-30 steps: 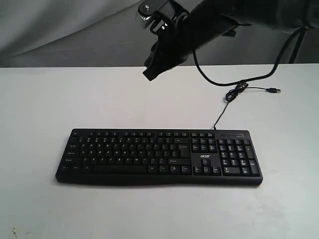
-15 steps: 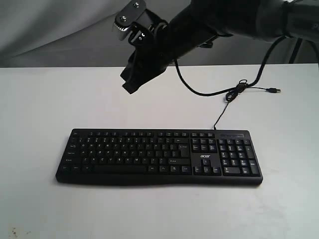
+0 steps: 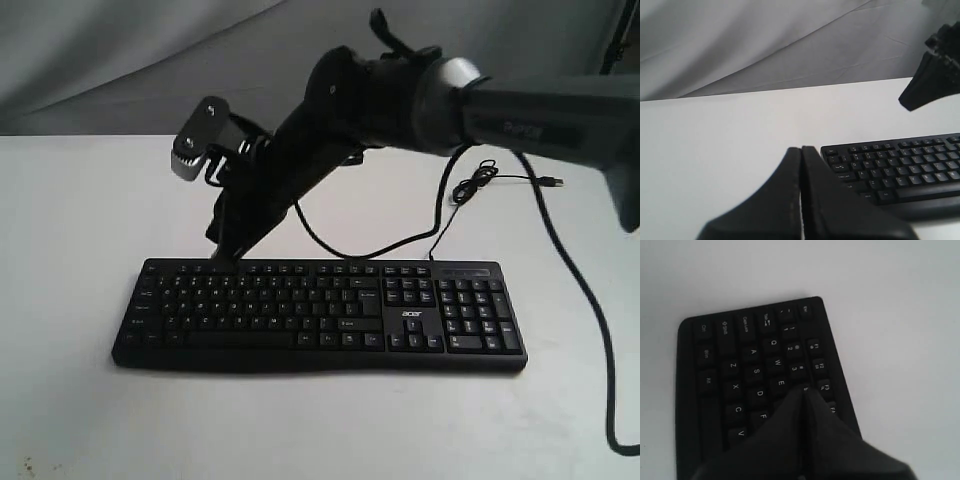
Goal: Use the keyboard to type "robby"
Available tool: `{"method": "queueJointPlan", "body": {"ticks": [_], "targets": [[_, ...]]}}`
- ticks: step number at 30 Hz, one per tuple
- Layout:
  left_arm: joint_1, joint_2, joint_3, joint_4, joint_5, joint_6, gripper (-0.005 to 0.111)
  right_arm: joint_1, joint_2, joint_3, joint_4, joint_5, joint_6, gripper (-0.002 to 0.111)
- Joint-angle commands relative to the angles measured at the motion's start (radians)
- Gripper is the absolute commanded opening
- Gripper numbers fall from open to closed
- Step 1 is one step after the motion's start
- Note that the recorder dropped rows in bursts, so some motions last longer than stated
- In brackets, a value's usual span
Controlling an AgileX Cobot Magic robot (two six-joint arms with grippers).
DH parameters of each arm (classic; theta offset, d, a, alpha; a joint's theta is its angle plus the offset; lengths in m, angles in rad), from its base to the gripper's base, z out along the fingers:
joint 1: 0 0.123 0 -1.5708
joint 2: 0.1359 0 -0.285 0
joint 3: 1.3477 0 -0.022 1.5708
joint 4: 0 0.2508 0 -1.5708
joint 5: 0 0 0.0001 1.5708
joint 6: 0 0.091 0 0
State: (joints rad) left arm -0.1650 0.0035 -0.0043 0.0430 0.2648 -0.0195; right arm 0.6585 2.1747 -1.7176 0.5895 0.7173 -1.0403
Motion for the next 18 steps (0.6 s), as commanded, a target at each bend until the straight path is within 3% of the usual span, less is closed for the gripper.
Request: {"method": "queueJointPlan", "body": {"ticks": [1,9,18], "targets": [[-0.006,-0.003,0.004,0.005,-0.005,-0.003,0.000,0.020,0.042,-0.007,-0.008,-0.058,-0.007,0.000],[-0.006,-0.003,0.004,0.005,-0.005,-0.003,0.000,0.041,0.150,-0.203,-0.035,0.073,0.048,0.000],[-0.006,-0.003,0.004,0.005,-0.005,-0.003,0.000,0.055,0.179,-0.216,-0.093,0.070,0.078,0.000]]}}
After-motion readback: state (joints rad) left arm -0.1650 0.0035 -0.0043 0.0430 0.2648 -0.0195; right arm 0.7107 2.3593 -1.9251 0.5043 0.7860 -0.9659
